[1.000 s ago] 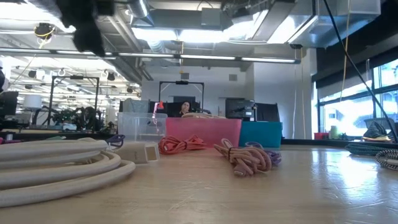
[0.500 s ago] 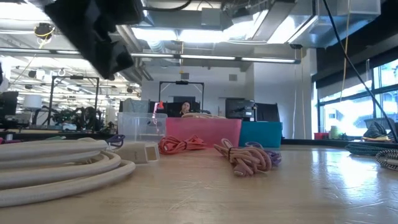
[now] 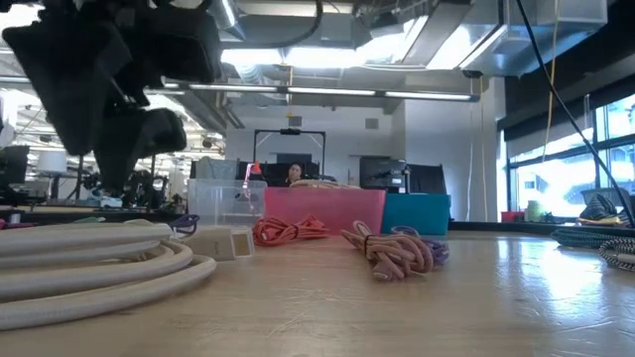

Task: Pick & Place USB Port
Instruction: Put the white HDMI cable into the pink bin

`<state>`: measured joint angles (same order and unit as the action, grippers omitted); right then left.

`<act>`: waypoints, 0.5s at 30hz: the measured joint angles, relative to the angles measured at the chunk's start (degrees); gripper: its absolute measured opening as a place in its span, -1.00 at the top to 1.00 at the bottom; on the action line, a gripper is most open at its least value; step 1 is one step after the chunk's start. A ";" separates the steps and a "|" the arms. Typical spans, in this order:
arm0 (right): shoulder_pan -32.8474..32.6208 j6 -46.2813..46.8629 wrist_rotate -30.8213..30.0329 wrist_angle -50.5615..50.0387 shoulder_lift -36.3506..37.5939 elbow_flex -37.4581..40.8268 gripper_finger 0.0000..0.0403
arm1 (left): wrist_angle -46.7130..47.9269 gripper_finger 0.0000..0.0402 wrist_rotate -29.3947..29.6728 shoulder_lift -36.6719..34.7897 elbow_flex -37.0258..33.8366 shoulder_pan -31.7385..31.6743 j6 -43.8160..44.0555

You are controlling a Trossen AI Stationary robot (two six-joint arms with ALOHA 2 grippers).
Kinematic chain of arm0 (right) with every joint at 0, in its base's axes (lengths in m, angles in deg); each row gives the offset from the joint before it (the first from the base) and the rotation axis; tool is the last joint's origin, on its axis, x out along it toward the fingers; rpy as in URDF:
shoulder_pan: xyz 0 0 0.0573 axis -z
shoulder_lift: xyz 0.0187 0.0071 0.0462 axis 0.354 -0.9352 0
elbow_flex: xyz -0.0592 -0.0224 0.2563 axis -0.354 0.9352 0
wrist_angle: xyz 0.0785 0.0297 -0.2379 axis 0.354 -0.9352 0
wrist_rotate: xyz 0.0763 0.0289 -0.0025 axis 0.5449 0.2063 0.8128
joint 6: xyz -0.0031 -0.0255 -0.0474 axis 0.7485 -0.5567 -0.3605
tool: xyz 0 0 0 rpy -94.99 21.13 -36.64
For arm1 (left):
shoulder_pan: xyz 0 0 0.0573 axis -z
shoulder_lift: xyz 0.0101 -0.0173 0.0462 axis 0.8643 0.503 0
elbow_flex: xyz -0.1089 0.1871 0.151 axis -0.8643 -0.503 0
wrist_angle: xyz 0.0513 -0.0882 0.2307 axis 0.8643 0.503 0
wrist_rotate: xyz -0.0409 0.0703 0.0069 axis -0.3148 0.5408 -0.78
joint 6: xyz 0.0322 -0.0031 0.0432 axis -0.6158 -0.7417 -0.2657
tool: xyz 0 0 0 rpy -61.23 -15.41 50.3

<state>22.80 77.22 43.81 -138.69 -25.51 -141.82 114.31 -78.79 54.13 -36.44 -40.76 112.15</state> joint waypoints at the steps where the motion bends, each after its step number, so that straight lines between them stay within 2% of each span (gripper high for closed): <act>1: 0.00 0.10 0.00 0.00 0.00 0.00 0.18 | -0.42 0.08 0.41 0.75 0.00 0.24 0.10; 8: 0.00 0.61 0.09 0.00 0.00 0.00 0.18 | -1.72 0.08 2.14 6.18 0.00 0.49 2.82; 15: 0.00 0.56 0.26 0.00 0.00 0.00 0.18 | -2.50 0.08 1.97 8.70 0.04 0.58 3.99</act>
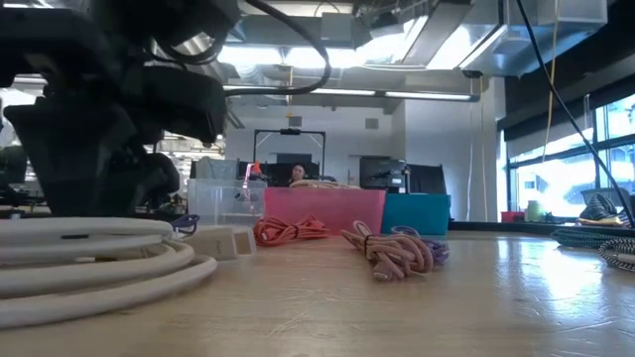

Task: Pick & Place USB Port
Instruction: Put the white HDMI cable into the pink bin

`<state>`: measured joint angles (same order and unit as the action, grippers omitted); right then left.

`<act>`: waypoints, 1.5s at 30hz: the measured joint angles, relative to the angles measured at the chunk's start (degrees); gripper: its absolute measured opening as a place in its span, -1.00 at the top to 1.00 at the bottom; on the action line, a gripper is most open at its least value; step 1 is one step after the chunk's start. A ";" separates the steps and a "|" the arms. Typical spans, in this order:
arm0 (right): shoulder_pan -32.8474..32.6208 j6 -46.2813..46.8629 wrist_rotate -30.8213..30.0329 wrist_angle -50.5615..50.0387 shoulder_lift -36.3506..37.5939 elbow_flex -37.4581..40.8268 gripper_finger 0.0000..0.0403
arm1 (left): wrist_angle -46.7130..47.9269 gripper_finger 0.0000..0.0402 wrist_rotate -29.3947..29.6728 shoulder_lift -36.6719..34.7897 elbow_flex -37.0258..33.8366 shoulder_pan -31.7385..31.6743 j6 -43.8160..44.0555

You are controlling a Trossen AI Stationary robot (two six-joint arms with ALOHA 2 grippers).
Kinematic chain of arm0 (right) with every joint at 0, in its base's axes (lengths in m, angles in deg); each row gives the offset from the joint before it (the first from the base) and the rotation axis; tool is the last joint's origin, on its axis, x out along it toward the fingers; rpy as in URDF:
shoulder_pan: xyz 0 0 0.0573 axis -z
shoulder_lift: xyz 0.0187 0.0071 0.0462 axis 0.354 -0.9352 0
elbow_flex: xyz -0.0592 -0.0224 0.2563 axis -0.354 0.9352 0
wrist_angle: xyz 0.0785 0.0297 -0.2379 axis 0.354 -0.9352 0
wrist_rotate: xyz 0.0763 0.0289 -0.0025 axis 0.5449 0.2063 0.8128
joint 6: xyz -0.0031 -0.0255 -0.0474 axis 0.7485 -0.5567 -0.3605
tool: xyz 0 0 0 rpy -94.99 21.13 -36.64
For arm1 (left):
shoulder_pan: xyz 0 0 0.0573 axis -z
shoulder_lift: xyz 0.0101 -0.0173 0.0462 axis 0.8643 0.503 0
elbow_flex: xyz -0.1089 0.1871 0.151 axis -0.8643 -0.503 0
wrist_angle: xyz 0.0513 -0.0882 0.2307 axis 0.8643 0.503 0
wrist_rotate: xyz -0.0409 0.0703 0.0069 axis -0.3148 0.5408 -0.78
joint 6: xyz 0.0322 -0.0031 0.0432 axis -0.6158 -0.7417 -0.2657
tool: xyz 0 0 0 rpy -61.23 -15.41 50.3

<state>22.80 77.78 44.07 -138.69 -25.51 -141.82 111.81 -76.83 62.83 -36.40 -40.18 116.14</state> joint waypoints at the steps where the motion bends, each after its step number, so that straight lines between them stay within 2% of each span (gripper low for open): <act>1: 0.00 -0.01 0.00 -0.02 0.00 0.00 0.18 | -0.23 0.08 0.07 0.12 0.00 0.00 0.03; 3: 0.00 -0.18 0.05 -0.01 0.00 0.00 0.18 | -0.49 0.12 0.69 0.24 0.00 0.00 0.11; 5: 0.00 -0.35 0.08 0.00 0.00 0.00 0.18 | -0.49 0.24 1.17 0.29 0.00 0.01 0.08; 9: 0.00 -0.60 0.20 -0.02 0.00 0.00 0.18 | -1.81 0.78 -0.62 0.60 -0.05 -0.58 -1.43; 11: 0.00 -0.60 0.20 0.00 0.00 0.00 0.18 | -1.27 0.91 -3.10 0.10 0.00 -1.06 -2.44; 16: 0.00 -0.99 0.14 0.00 0.04 0.00 0.18 | 6.50 0.94 -4.33 -5.16 0.66 -2.04 -5.42; 19: 0.00 -2.02 -0.10 0.00 0.27 0.00 0.18 | 11.94 0.94 -2.35 -10.74 1.26 -3.36 -7.88; 21: 0.12 -2.22 -0.43 -0.01 0.54 0.00 0.18 | 11.87 0.94 -0.87 -14.95 1.58 -5.43 -8.87; 26: 0.17 -2.69 -3.43 -0.01 1.05 0.00 0.18 | 5.44 0.94 3.39 -23.44 3.17 -14.20 -13.57; 30: 0.17 -3.03 -3.93 0.00 1.90 0.00 0.18 | 3.80 0.94 5.54 -25.24 6.98 -24.74 -20.98; 36: 0.17 -2.70 -4.86 -0.02 2.74 0.00 0.18 | 6.13 0.94 2.87 -19.51 18.97 -42.08 -34.45; 40: 0.17 -2.47 -4.88 -0.02 3.24 0.00 0.18 | 12.62 0.94 0.65 -10.58 32.53 -51.25 -41.07; 45: 0.17 -2.31 -5.06 -0.02 4.01 0.00 0.18 | 23.92 0.95 -0.02 3.02 50.24 -57.49 -45.45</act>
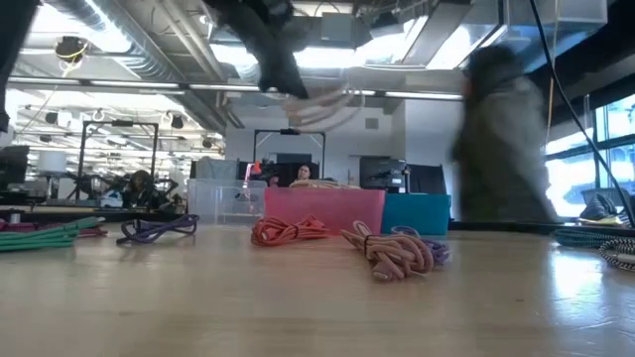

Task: Pick & Place USB Port
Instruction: Put the white HDMI cable into the pink bin

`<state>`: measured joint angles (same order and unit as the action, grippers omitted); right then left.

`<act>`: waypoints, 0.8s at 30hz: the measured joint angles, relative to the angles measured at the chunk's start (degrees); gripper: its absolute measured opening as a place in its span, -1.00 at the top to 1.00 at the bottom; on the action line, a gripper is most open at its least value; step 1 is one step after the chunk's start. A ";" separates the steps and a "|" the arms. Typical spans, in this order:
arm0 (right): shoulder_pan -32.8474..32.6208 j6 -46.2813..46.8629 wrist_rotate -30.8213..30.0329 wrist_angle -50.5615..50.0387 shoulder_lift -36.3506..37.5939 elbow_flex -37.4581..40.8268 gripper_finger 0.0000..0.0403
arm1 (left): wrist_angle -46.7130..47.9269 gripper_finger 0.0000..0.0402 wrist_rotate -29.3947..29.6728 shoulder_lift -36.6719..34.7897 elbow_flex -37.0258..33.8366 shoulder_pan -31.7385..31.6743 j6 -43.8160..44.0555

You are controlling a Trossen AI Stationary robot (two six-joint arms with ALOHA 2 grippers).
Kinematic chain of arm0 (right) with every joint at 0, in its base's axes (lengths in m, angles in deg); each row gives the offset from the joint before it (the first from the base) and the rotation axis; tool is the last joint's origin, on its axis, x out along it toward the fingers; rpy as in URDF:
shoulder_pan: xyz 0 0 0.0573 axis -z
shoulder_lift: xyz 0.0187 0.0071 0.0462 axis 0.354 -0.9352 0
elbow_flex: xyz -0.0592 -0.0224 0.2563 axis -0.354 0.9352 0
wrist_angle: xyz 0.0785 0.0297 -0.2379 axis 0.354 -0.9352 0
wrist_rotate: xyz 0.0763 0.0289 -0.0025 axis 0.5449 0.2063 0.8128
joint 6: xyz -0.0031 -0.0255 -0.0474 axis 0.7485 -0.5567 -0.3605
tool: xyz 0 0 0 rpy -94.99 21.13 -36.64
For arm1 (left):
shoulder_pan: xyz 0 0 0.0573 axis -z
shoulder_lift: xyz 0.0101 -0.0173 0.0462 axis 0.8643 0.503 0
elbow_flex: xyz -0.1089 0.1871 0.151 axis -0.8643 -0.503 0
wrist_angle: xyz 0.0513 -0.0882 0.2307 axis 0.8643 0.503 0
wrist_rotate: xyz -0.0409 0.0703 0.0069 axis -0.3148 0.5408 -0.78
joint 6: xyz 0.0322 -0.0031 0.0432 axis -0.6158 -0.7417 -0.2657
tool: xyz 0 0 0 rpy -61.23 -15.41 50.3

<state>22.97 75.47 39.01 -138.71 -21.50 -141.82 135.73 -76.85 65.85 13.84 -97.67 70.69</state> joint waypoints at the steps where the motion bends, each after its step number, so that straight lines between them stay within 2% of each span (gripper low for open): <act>1: 0.00 0.04 -0.56 0.01 0.07 0.00 0.18 | 2.14 0.95 -0.01 2.61 3.10 -0.78 -0.44; 5: 0.00 -0.09 -1.67 0.00 0.48 0.00 0.18 | 10.09 0.95 -0.03 12.60 13.49 -2.16 -1.86; 10: 0.00 -1.16 -1.85 0.01 0.90 0.00 0.18 | 15.38 0.95 -0.44 21.86 20.57 -2.14 -3.70; 19: 0.00 -1.18 -1.85 0.00 1.32 0.00 0.18 | 16.45 0.95 -0.86 31.18 21.54 -2.55 -2.68; 24: 0.00 -1.22 -1.85 0.00 1.32 0.00 0.18 | 16.26 0.95 -0.98 33.50 21.74 -2.90 -1.45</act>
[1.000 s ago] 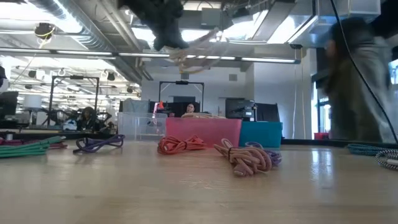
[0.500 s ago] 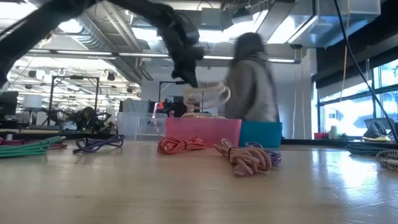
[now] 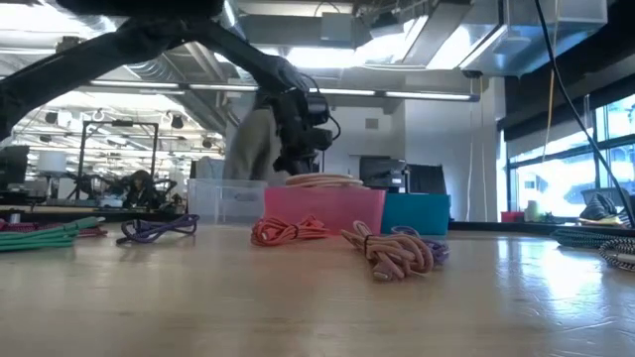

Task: Pick & Place USB Port
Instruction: Put the white HDMI cable into the pink bin, then put the pink charger cable into the transparent bin

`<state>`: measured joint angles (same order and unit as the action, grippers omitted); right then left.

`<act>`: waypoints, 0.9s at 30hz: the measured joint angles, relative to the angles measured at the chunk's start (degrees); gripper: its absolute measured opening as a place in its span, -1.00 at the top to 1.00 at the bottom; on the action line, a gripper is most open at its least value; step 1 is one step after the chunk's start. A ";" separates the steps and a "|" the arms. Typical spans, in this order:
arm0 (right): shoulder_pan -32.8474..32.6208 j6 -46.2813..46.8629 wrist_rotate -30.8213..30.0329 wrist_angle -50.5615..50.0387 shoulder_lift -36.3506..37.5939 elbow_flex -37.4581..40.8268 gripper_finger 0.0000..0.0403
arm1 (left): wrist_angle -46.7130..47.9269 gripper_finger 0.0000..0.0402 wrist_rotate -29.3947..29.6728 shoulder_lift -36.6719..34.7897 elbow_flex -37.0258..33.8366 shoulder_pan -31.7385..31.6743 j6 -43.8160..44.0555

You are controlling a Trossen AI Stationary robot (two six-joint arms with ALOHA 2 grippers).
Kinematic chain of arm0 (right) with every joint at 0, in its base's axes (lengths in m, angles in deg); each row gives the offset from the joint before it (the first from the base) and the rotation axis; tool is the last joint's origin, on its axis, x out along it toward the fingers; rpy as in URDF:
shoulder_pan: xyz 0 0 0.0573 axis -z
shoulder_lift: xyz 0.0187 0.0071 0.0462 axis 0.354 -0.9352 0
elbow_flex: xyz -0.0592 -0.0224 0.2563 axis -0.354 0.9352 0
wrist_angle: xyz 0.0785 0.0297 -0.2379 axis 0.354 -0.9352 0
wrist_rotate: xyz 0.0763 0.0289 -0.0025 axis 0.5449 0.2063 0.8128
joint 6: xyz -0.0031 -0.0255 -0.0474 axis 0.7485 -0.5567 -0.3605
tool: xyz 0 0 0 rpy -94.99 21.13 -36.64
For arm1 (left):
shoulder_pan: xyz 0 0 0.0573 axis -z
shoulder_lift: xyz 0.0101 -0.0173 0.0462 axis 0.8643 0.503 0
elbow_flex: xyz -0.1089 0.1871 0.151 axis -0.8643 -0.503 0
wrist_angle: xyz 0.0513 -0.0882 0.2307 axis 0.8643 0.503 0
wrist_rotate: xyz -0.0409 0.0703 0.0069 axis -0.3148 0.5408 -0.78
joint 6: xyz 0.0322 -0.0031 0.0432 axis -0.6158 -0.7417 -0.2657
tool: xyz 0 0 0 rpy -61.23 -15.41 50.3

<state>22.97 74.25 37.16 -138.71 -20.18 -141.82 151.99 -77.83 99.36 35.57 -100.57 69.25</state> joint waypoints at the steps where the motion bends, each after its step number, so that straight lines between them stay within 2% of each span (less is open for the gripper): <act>1: 0.00 0.00 0.00 0.00 0.00 0.00 0.18 | -0.28 0.95 0.03 0.19 0.00 0.02 -0.05; 12: 0.00 0.56 0.02 0.00 0.00 0.00 0.18 | -2.07 0.77 0.37 0.38 -0.15 0.12 -1.54; 18: 0.00 0.76 -0.01 0.00 0.00 0.00 0.18 | -1.91 0.54 0.88 -2.18 -0.33 0.39 -4.21; 24: 0.00 0.75 -0.82 0.00 0.00 0.00 0.18 | -1.78 0.27 1.46 -6.00 -0.31 0.39 -3.45; 27: 0.00 1.22 -0.82 0.00 0.00 0.00 0.18 | 1.28 0.18 0.56 -9.47 -0.31 0.39 -2.41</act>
<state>22.97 75.47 36.34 -138.71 -20.18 -141.82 153.27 -77.27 89.89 35.27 -100.18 66.83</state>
